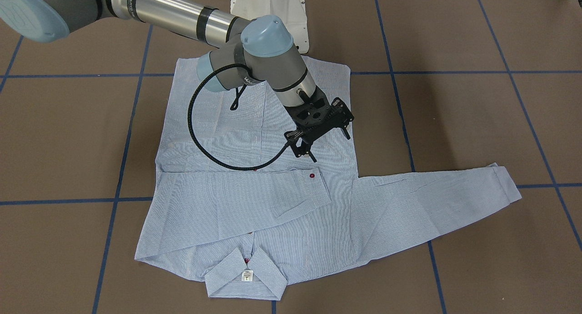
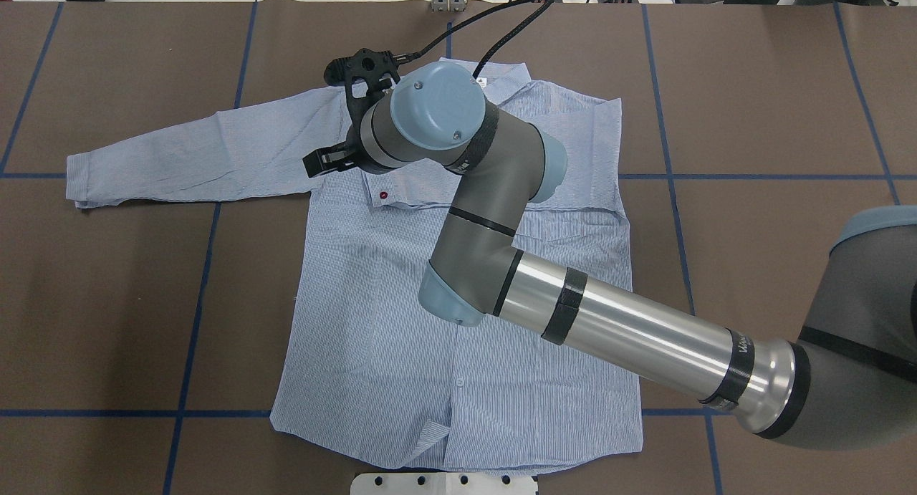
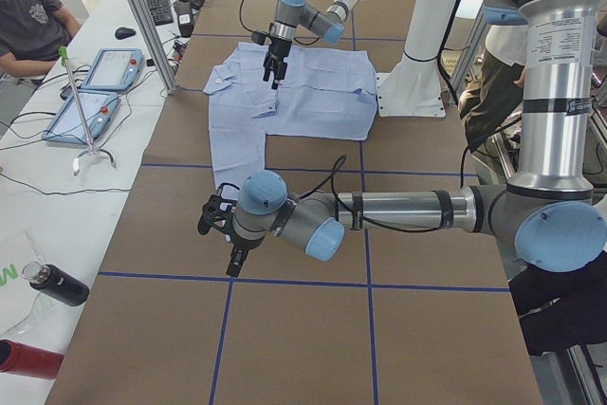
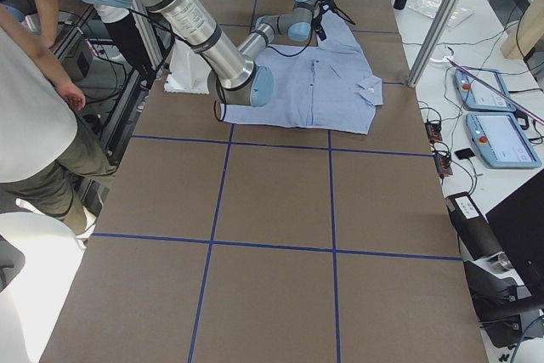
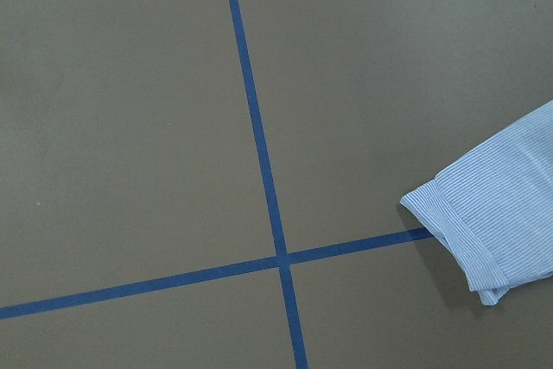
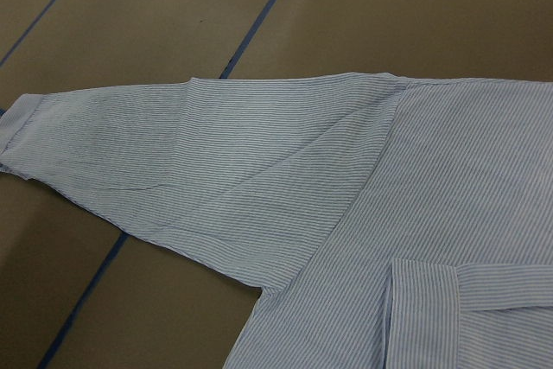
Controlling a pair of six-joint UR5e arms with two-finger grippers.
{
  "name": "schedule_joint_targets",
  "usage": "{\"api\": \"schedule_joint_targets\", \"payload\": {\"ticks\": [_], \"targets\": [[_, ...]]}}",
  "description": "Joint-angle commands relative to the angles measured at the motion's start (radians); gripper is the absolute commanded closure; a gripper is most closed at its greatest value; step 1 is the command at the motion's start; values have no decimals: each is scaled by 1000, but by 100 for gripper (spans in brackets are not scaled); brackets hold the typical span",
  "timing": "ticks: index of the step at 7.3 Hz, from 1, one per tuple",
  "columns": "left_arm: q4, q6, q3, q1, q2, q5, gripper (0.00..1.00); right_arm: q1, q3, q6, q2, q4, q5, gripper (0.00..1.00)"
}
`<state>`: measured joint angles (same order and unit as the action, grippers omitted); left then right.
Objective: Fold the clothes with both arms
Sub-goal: 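Carry the sleeve across the shirt body toward the collar with the right gripper, then release the sleeve with the right gripper while the left gripper grasps the other cuff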
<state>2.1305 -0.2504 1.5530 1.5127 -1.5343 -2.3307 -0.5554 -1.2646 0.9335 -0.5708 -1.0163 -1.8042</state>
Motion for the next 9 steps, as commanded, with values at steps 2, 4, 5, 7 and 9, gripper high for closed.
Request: {"api": "schedule_joint_targets", "payload": {"ticks": [2, 4, 5, 7, 9], "targets": [[212, -475, -4, -200, -1, 116, 1, -134, -194, -7, -29, -426, -197, 0], [362, -826, -22, -396, -7, 274, 2, -219, -306, -5, -156, -453, -242, 0], [379, -921, -43, -480, -24, 353, 6, -266, -320, -5, -175, -471, -304, 0], [382, -934, -97, -511, -50, 370, 17, -268, -326, 1, -181, -472, -305, 0], [432, -928, -163, -511, -62, 398, 21, -261, -319, 7, -184, -470, -297, 0]]}}
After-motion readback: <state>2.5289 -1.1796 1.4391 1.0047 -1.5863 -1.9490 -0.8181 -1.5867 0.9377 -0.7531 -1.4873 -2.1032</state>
